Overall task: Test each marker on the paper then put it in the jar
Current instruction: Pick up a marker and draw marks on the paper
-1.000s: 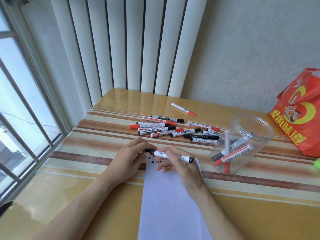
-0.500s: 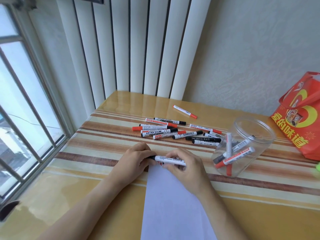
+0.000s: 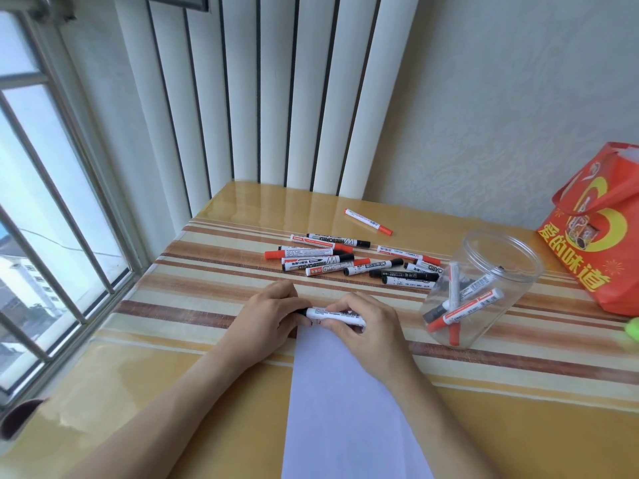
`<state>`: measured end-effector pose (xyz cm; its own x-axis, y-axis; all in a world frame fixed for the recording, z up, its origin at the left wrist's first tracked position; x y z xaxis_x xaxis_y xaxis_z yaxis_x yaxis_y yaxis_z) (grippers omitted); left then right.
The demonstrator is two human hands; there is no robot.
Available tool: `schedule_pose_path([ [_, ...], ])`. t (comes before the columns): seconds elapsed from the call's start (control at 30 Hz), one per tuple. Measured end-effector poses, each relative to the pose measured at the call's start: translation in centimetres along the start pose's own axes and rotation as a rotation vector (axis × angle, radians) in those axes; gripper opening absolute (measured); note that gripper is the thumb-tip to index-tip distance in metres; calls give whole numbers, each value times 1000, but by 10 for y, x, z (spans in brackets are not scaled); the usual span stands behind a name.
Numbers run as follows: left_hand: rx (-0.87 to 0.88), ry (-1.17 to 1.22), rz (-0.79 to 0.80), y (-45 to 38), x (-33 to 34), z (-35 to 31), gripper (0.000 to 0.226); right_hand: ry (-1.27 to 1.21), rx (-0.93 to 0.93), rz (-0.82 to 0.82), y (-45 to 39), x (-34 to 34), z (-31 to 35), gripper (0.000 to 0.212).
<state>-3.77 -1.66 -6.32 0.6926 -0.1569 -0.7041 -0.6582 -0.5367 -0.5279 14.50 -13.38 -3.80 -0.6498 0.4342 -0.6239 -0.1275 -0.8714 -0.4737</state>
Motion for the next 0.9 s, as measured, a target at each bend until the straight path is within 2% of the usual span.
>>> schedule_pose_path([
  [0.13, -26, -13, -25, -2, -2, -1, 20, -103, 35, -21, -6, -14, 7, 18],
  [0.2, -52, -26, -6, -1, -3, -4, 34, -211, 101, -55, -11, -24, 17, 18],
  [0.3, -141, -31, 28, 1, -6, -7, 47, -239, 99, -260, -20, -48, 35, 11],
  [0.37, -182, -34, 29, 2, -7, -7, 48, -83, 4, -456, -27, -76, 44, 4],
  [0.47, -192, -65, 34, 3, -5, -7, 47, 224, -157, -737, -34, -122, 58, 15],
  [0.53, -189, -74, 36, 4, -4, -7, 45, 389, -202, -859, -37, -148, 62, 15],
  [0.6, -184, -82, 41, 5, -3, -5, 47, 496, -176, -903, -39, -168, 62, 14],
  [0.67, -187, -89, 51, 5, -3, -5, 51, 569, -73, -844, -40, -180, 54, 12],
  [0.77, -191, -75, 57, 5, -4, -7, 55, 606, 176, -555, -44, -182, 33, 9],
  [0.9, -189, -52, 64, 6, -4, -9, 56, 653, 364, -241, -42, -169, 12, 27],
])
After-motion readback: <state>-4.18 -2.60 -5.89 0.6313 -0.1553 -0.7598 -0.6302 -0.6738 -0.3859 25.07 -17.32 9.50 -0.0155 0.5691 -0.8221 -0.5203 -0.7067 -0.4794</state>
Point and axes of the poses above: each hand's wrist, its own y-axis away from the middle knuckle, its own x-axis out of the palm, z = x × y, the point moved 1 cm from there along -y, towards the middle knuckle, and after that the axes turned 3 degrees about -x, right-handed, at the moved point
